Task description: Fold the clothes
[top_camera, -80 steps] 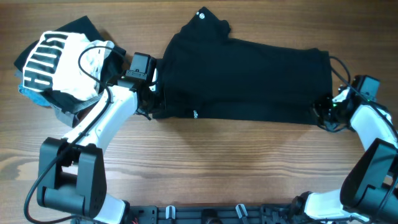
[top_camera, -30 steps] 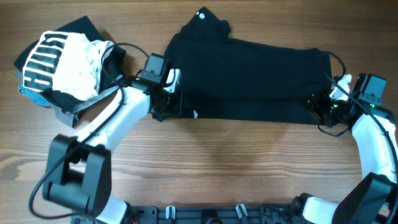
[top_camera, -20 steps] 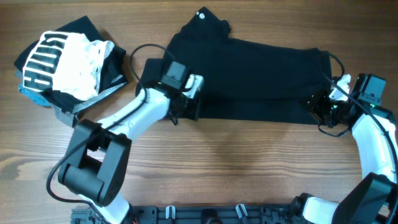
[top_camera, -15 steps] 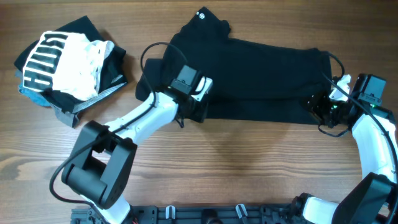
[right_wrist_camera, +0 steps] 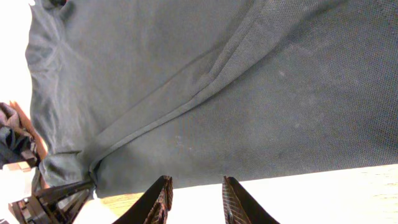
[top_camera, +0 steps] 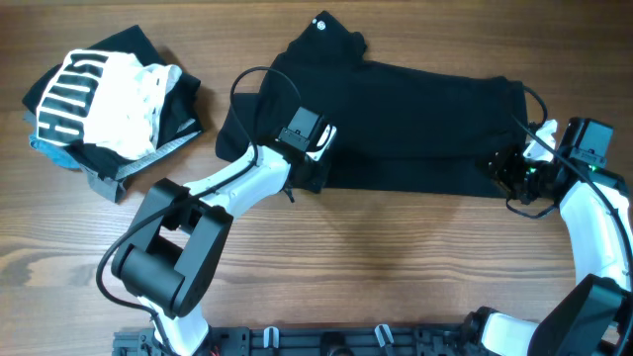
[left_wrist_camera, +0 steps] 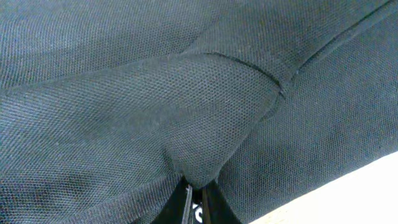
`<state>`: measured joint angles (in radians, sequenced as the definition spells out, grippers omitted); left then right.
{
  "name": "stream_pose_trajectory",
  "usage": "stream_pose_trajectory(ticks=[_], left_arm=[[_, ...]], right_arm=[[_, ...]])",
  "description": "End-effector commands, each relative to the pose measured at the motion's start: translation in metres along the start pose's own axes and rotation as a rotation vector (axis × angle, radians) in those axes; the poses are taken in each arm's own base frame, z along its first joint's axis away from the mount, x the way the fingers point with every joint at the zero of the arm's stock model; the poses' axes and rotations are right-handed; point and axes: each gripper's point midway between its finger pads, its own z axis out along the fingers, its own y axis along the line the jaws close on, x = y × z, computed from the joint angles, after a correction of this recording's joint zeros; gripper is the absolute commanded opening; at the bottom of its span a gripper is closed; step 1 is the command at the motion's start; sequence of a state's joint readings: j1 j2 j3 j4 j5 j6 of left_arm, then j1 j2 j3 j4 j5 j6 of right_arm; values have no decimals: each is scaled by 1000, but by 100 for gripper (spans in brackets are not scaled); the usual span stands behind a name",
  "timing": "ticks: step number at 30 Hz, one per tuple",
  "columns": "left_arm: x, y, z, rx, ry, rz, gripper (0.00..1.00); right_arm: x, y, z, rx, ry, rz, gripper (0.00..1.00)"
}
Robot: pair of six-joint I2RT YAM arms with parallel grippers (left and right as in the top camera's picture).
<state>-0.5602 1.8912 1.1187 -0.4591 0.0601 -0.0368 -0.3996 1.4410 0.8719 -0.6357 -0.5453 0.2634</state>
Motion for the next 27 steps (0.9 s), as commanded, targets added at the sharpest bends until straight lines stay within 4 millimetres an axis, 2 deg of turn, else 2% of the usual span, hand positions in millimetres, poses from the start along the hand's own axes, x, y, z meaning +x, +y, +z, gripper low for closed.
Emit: stream_pose_trajectory(ticks=[1, 5, 11, 19, 21, 22, 24, 26, 27], left_arm=[[-12, 0, -8, -6, -9, 2, 4], [-29, 5, -18, -44, -48, 4, 4], [-60, 23, -27, -155, -162, -2, 4], [-103, 38, -39, -206, -344, -32, 4], [-111, 42, -42, -207, -380, -43, 7], [-114, 46, -44, -210, -391, -51, 17], [-114, 46, -48, -212, -375, -52, 44], [-111, 46, -54, -215, -342, -50, 55], [-109, 46, -57, -216, -327, -50, 58]], right_arm=[[-1, -3, -1, 28, -10, -4, 31], [-1, -4, -1, 30, -9, -3, 31], [-1, -4, -1, 30, -9, -2, 31], [-1, -4, -1, 30, -9, -2, 31], [-1, -4, -1, 30, -9, -2, 31], [-1, -4, -1, 30, -8, -2, 32], [0, -4, -1, 30, -7, -1, 32], [0, -4, -1, 31, -5, 0, 33], [0, -4, -1, 31, -5, 0, 34]])
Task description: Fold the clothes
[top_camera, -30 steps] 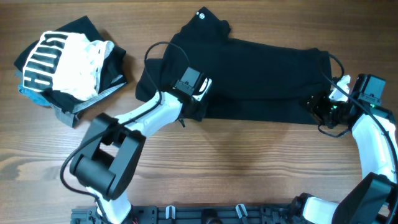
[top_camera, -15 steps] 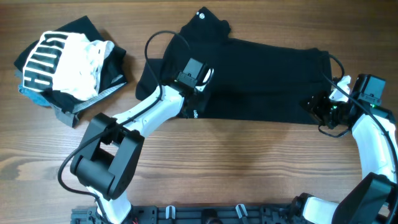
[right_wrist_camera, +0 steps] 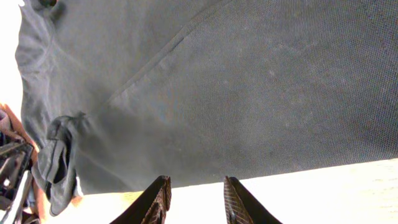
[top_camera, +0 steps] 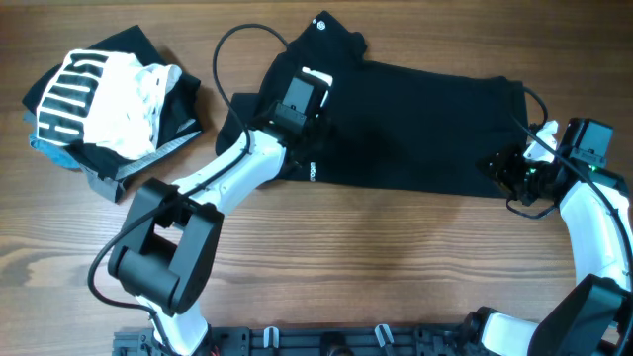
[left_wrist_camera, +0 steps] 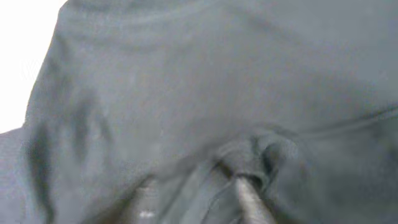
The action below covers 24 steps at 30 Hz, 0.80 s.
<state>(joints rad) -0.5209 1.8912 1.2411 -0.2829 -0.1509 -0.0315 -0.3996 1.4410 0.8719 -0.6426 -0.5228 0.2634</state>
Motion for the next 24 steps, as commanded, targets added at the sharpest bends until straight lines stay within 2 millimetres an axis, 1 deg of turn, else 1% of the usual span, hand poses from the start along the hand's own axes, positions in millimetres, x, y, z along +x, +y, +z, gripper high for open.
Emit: stream_pose_trajectory(ticks=[1, 2, 3, 4, 5, 7, 8, 10, 11, 12, 13, 16, 19, 21, 24], left_arm=[[-15, 6, -20, -21, 18, -1, 59], [-9, 7, -28, -24, 55, 6, 59], [-5, 8, -31, -24, 73, 9, 57], [2, 9, -34, -26, 105, 13, 48], [12, 10, -36, -31, 145, 10, 37], [33, 16, -40, -48, 232, -17, 11], [45, 20, -42, -61, 281, -40, 4], [61, 31, -44, -87, 348, -90, 4], [64, 37, -43, -98, 362, -113, 7], [66, 43, -43, -107, 367, -147, 17], [67, 46, -41, -99, 365, -177, 23], [69, 48, -33, -33, 359, -232, 25], [78, 54, -24, 3, 353, -275, 29], [84, 51, -19, 47, 350, -298, 34], [88, 44, -12, 99, 329, -312, 44]], right_arm=[[0, 0, -1, 8, -5, -4, 35], [0, 0, -1, 8, -6, -4, 36], [0, 0, -1, 8, -6, -4, 36], [0, 0, -1, 8, -6, -4, 37], [0, 0, -1, 8, -6, -4, 39], [0, 0, -1, 9, -6, -4, 41], [-1, -1, -1, 12, -7, -4, 41], [-1, -2, -1, 20, -9, -5, 41], [-1, -3, -1, 27, -11, -4, 41], [-2, -4, -1, 32, -12, -5, 42], [-1, -4, -1, 34, -12, -6, 42], [-1, -4, -1, 33, -12, -5, 42], [0, -5, -1, 34, -8, -1, 42], [0, -5, -1, 35, -6, 0, 42], [0, -5, -1, 35, -6, -1, 42]])
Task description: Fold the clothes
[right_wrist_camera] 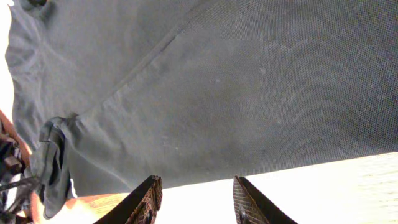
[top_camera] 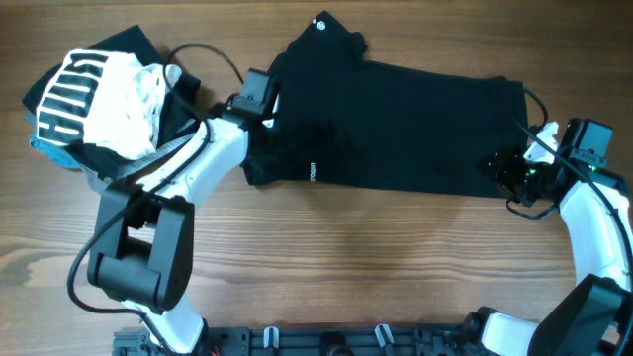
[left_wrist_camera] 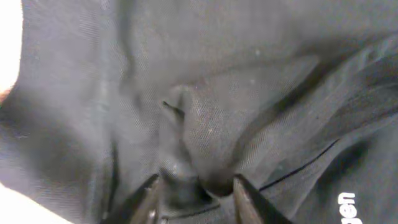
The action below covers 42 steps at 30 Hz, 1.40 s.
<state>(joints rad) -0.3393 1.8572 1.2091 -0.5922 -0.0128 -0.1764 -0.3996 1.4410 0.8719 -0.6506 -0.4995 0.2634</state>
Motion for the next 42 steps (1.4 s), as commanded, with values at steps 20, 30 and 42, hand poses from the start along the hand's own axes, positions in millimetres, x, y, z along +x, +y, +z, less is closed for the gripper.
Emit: stream_pose_trajectory(ticks=[20, 30, 42], left_arm=[[-54, -14, -16, 197, -224, -50, 4], [-102, -20, -34, 234, -432, -60, 77], [-15, 10, -33, 106, -81, -107, 63]], right_arm=[[2, -1, -1, 14, 5, 2, 42], [3, -1, -1, 14, 7, 3, 43], [3, -13, -2, 79, 0, 4, 47]])
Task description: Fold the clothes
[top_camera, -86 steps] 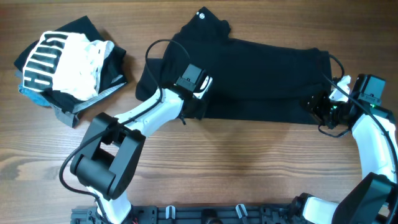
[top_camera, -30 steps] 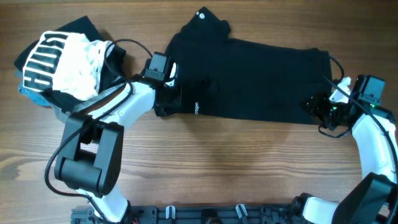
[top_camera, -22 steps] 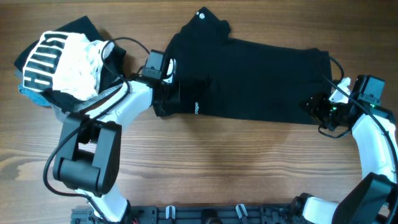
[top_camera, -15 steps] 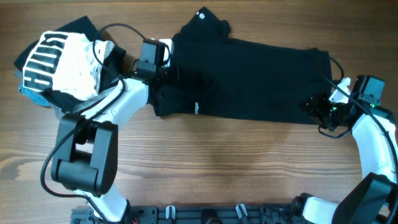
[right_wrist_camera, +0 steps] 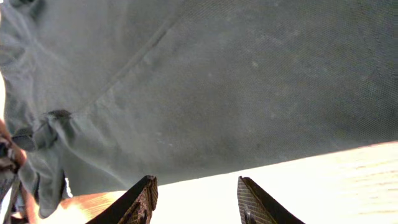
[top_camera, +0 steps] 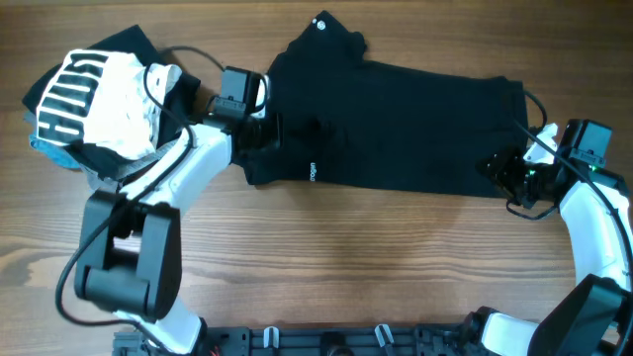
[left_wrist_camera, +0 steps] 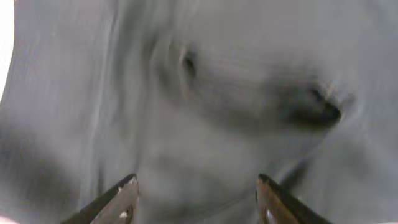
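A black shirt lies spread across the back of the table, its left sleeve folded in over the body and a small white logo near the front hem. At the shirt's left edge my left gripper is wide open. The left wrist view shows rumpled dark cloth filling the frame past my left gripper, and nothing sits between the jaws. My right gripper sits at the shirt's front right corner. In its wrist view my right gripper is open over bare table just off the hem.
A pile of other clothes, black, white and grey, sits at the back left, close to my left arm. Bare wooden table runs along the front. Cables loop from both wrists.
My left gripper has shifted a little to the left at the shirt's left edge, and its jaws now stand much wider, off the bunched cloth. The right arm has hardly moved.
My left gripper was shut on a fold of the shirt at its front left. Then it was farther back over the shirt with the cloth. Then it was at the left edge, jaws partly open round the bunch, sleeve folded in. Now it is wide open.
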`<state>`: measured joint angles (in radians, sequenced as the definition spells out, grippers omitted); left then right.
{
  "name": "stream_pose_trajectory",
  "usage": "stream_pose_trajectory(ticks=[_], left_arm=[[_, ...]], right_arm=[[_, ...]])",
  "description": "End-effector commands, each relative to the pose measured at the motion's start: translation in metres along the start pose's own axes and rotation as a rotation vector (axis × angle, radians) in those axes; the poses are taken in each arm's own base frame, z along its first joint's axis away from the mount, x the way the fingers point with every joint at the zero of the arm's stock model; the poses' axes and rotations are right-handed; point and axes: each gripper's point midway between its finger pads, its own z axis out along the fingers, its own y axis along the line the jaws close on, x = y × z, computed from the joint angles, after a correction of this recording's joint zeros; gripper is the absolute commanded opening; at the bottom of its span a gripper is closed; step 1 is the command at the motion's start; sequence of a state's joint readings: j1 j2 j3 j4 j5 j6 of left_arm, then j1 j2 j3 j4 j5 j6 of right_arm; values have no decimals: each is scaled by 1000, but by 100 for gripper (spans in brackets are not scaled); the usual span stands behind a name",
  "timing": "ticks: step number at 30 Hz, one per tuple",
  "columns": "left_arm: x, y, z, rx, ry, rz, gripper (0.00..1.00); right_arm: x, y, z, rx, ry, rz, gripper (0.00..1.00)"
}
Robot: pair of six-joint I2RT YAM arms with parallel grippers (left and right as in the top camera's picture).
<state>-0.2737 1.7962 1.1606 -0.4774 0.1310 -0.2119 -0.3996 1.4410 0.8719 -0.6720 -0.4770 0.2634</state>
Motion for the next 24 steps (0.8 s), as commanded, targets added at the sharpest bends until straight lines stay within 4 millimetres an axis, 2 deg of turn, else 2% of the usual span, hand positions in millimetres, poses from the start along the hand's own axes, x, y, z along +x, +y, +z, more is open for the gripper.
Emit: stream_pose_trajectory(ticks=[1, 4, 7, 12, 15, 17, 18, 24], left_arm=[[12, 16, -21, -74, 48, -23, 63], [40, 29, -15, -124, 146, -34, 62], [56, 34, -8, -130, 186, -38, 59], [74, 40, 5, -139, 217, -41, 46], [80, 43, 11, -142, 228, -36, 29], [83, 46, 14, -150, 243, -12, 7], [84, 51, 14, -181, 245, -8, 4], [84, 106, -1, -408, 246, -35, 4]], right_arm=[[-1, -10, -2, 67, -12, -3, 47], [2, -16, -2, 97, -5, 3, 48], [3, -16, -2, 98, -1, 6, 48], [3, -19, -2, 113, -1, 11, 49], [0, -29, -4, 175, -19, 22, 52], [0, -34, -5, 200, -24, 40, 53], [0, -34, -5, 201, -24, 38, 53], [-5, -50, -9, 295, -53, 44, 54]])
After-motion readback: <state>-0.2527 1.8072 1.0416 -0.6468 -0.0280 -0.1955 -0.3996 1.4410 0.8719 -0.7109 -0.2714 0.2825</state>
